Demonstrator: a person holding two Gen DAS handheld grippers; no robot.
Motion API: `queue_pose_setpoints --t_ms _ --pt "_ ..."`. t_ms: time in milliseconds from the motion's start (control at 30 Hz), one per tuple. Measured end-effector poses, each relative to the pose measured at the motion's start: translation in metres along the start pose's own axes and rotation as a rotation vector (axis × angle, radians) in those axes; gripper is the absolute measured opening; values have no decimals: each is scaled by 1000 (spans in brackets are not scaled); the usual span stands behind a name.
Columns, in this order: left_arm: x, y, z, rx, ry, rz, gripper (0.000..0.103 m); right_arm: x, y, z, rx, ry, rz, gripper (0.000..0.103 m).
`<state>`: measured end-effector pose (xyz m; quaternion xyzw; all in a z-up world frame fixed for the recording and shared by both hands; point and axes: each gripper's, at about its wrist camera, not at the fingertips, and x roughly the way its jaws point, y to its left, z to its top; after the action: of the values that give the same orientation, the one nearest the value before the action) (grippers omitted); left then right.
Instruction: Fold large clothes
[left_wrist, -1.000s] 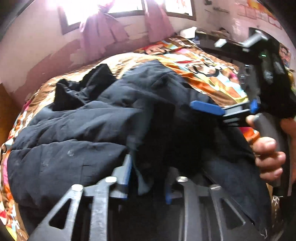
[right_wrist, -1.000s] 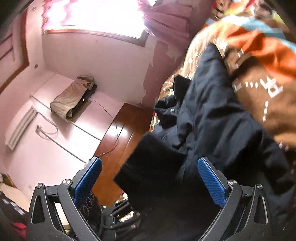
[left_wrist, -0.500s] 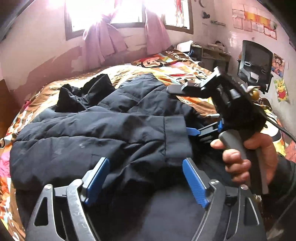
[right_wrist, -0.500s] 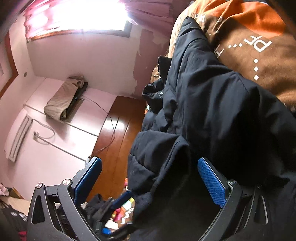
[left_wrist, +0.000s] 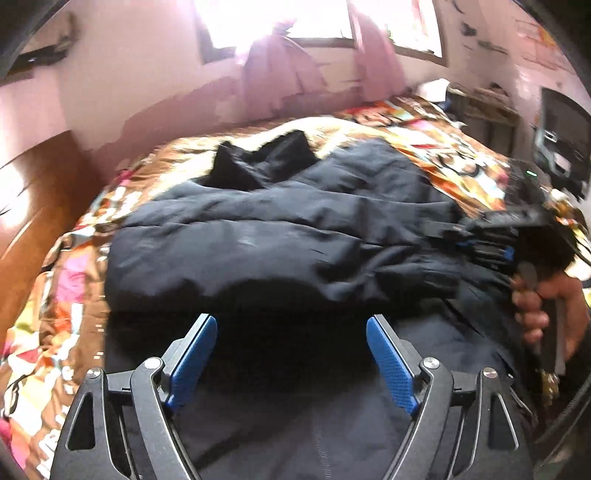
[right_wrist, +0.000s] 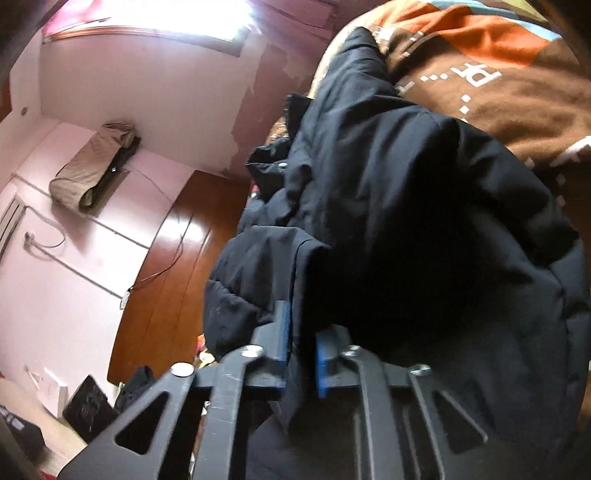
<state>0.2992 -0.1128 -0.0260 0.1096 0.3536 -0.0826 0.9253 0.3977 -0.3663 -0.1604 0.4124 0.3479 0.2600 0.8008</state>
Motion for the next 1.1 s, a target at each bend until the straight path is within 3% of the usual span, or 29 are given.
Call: queue_pose_setpoints --t_ms 100,233,300,433,567,633,700,867,900,967,1100 --pt "3 20 5 -47 -48 57 82 -12 29 5 -173 -82 -74 4" --pt "20 54 19 -166 -55 77 82 -25 72 22 -396 -224 -232 4" --pt "33 73 29 -233 -50 78 82 -25 75 28 -430 -248 -290 4" --pt "64 99 42 -293 -31 90 82 -6 49 39 -348 -199 -413 8" --pt "99 105 49 -287 25 66 82 -10 47 42 -351 -255 -467 24" --pt "116 104 47 -300 74 54 82 -15 57 40 -395 -317 -508 55" --pt "127 97 40 -294 88 75 82 -19 66 39 -450 -359 -515 59" --pt "134 74 23 -176 86 149 82 9 81 31 -602 -275 -584 60" --pt "136 70 21 -148 91 159 82 18 79 30 -617 -243 -622 67" --pt "137 66 19 -123 100 166 82 29 69 31 -603 -167 -634 75" --pt "141 66 20 -111 128 170 82 31 61 32 -595 -155 -638 77"
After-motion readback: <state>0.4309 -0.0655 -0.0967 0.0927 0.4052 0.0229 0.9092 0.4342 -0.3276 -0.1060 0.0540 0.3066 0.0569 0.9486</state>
